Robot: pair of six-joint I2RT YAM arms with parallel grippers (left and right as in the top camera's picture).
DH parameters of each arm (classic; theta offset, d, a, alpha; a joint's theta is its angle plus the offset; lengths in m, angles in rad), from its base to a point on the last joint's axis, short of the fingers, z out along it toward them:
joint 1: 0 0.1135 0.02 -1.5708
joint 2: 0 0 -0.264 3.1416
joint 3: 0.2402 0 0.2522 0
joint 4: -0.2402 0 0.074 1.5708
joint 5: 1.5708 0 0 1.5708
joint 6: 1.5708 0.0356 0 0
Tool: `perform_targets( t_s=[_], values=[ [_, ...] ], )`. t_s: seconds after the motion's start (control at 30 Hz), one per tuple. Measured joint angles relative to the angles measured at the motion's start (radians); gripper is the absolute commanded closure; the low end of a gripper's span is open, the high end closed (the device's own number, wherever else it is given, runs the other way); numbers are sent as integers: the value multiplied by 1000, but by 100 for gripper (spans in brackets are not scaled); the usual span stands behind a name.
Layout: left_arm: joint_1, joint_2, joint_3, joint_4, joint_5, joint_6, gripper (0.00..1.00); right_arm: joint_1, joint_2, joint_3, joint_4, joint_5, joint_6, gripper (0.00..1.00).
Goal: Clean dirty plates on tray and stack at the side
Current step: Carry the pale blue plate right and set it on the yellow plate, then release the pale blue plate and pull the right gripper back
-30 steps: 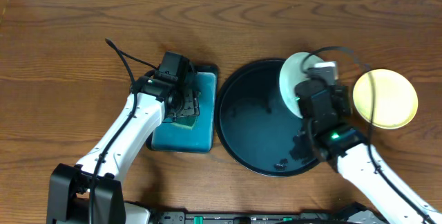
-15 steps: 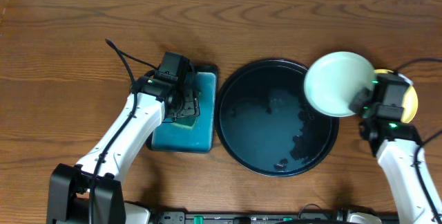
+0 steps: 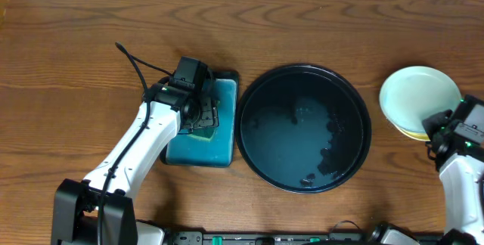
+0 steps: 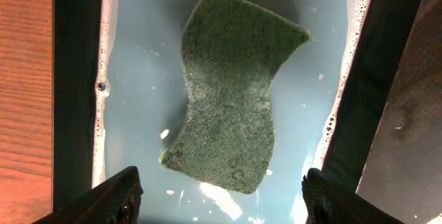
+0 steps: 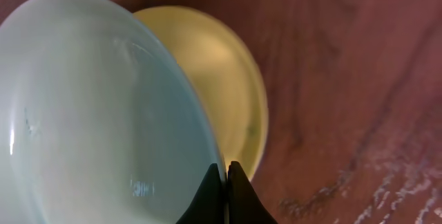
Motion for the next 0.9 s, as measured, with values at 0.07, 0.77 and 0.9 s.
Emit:
perform_targets(
  t_s=[0.07, 0.77, 0.9],
  values=[
    [0, 0, 0, 0, 0, 0, 24, -31, 27, 0, 5, 0, 27, 99],
    [0, 0, 0, 0, 0, 0, 24, -67, 189, 0, 294, -415, -109, 55],
    [0, 0, 0, 4, 0, 0, 24, 12, 189, 0, 306, -516, -211, 48]
  ],
)
